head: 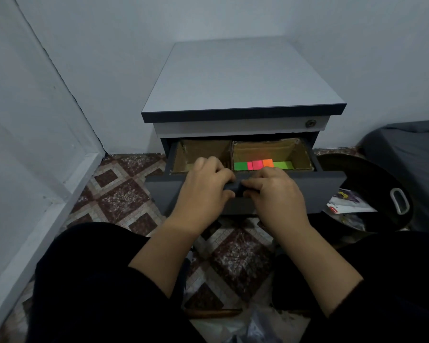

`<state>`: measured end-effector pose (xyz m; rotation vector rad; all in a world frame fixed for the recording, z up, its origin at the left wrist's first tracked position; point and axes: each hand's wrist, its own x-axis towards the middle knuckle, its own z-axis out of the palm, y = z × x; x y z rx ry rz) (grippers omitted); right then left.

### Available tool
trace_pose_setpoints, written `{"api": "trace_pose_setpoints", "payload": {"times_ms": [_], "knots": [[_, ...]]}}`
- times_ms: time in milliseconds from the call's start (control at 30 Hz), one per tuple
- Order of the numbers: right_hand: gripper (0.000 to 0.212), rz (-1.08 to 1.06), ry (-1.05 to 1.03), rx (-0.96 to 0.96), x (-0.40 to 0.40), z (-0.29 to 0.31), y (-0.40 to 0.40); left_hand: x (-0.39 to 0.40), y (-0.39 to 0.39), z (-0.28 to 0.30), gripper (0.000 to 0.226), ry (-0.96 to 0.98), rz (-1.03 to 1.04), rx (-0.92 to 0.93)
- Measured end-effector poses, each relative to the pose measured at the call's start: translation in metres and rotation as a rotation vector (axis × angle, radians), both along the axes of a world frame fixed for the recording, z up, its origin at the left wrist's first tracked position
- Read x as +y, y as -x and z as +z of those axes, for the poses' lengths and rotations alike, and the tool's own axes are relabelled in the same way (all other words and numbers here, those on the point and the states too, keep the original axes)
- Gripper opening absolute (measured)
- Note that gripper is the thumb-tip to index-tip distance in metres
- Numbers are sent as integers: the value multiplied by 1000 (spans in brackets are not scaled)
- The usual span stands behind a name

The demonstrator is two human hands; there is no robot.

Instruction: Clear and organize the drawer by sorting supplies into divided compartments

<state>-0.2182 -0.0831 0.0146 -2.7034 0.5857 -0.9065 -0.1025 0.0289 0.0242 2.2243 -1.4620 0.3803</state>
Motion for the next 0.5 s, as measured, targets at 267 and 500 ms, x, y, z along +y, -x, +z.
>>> {"api": "trace_pose_setpoints", "payload": {"times_ms": [267, 500], "knots": [[12, -50, 143, 30, -12, -7, -36, -32, -1, -16, 13, 32, 128, -206], [34, -51, 201, 236, -31, -4, -60, -50, -16, -17, 29, -31, 151, -162]]}}
